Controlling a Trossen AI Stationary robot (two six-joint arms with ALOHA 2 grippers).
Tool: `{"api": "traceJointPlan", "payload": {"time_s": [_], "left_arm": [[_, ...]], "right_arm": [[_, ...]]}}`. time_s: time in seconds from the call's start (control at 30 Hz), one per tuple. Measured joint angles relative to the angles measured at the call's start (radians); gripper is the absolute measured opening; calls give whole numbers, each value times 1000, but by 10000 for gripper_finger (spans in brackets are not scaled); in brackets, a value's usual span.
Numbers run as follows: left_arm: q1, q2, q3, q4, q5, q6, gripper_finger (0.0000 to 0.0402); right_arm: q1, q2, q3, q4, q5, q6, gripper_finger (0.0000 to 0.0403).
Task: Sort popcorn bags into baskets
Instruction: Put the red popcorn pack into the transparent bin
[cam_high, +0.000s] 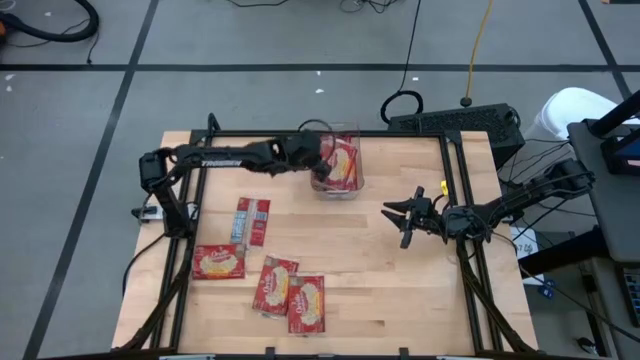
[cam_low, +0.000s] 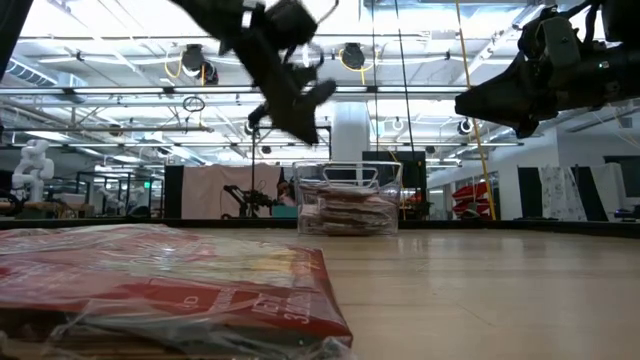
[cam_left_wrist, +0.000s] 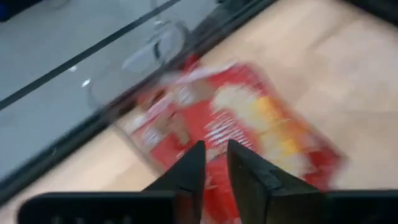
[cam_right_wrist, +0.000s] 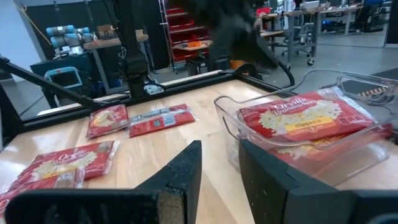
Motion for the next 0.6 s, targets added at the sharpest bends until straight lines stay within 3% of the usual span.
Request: {"api": "traceJointPlan", "payload": {"time_s": [0.1,0.17,0.27,0.6], "left_arm": [[12,20,88,-90,49,56,26],[22,40,109,-162,13,64,9],[24,59,107,-190,-66,44,10],[-25,149,94,-171,-29,40,10]], "right_arm": [[0,0,0,0,2,-1,102],[0,0,0,1,3,0,102],[0,0,0,3,3,0,102],[0,0,0,4,3,-7,102]]}}
